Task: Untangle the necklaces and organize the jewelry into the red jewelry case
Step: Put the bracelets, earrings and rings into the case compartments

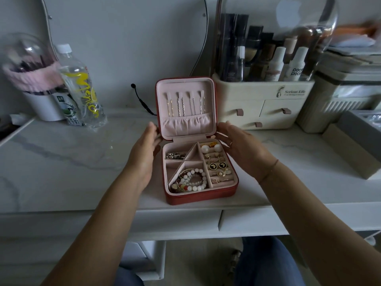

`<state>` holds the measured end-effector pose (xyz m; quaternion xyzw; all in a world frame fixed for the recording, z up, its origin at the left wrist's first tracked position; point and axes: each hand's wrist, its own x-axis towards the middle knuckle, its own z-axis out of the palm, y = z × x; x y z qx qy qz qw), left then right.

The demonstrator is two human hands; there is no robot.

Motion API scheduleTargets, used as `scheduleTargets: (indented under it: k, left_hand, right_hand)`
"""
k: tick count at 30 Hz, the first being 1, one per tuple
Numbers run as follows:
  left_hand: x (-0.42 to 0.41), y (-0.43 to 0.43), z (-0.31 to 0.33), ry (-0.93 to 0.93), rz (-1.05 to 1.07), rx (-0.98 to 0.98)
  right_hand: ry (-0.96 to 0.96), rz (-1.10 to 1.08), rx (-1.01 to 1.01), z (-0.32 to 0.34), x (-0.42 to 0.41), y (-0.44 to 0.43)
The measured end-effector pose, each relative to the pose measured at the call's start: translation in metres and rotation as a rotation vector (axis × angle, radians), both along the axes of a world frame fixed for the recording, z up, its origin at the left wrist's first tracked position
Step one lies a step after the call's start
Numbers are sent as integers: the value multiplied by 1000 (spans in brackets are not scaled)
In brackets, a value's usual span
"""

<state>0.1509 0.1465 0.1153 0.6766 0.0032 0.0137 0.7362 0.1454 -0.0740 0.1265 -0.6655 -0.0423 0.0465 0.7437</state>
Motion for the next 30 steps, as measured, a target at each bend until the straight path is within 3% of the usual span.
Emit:
scheduleTargets:
  k: [2,6,11,25,30]
  left_hand:
    - [-4,3,3,-8,-70,101]
    - [-28,7,-5,-95,-161,484]
    - [-59,3,-23,-269,-213,650]
    - [-52,4,-25,-75,-237,422]
    - [-47,-2,-29,-82,-212,543]
  right_hand:
    - [-25,7,-73,2,0,3]
    - [-80,66,-182,0,-16,1]
    - [-32,14,-122,-12,-27,1]
    - [-18,18,-36,-14,-28,1]
    - [-33,34,-42,-15,-29,3]
